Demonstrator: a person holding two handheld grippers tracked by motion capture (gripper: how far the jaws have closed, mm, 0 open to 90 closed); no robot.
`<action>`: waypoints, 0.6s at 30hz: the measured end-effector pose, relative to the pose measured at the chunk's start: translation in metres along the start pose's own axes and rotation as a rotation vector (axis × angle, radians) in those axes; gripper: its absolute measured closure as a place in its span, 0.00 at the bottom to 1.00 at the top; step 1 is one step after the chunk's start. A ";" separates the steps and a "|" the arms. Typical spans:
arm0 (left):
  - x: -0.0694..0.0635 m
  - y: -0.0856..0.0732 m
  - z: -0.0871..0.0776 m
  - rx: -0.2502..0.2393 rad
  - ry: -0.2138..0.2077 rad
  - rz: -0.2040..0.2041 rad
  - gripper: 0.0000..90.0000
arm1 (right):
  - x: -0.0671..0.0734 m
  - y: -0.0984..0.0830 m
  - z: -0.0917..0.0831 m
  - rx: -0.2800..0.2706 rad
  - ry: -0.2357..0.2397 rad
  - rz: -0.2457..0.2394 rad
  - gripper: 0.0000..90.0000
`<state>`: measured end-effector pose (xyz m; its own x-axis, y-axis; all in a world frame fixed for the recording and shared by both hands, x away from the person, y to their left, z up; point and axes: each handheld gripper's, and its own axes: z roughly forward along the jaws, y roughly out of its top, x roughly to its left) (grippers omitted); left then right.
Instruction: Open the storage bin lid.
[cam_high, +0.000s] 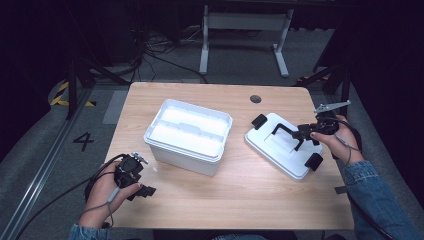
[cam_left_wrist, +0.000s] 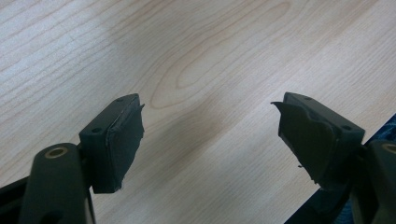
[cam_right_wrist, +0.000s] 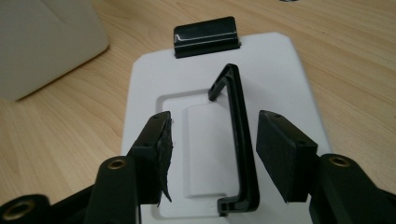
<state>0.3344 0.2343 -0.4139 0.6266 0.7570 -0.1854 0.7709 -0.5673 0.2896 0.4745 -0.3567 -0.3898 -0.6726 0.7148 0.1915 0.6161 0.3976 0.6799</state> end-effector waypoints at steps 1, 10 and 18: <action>-0.001 0.000 0.000 0.002 -0.004 0.004 0.26 | 0.005 0.001 -0.004 -0.008 0.007 0.001 0.52; -0.002 -0.003 -0.003 -0.006 0.003 0.009 0.25 | 0.049 -0.002 -0.015 -0.023 0.085 -0.066 0.54; -0.003 -0.001 -0.003 -0.005 0.000 0.007 0.25 | 0.082 -0.012 -0.015 -0.002 0.149 -0.097 0.55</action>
<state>0.3312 0.2339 -0.4111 0.6319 0.7530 -0.1837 0.7661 -0.5708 0.2954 0.4059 -0.3113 -0.3719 -0.7823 0.5800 0.2272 0.5443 0.4592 0.7020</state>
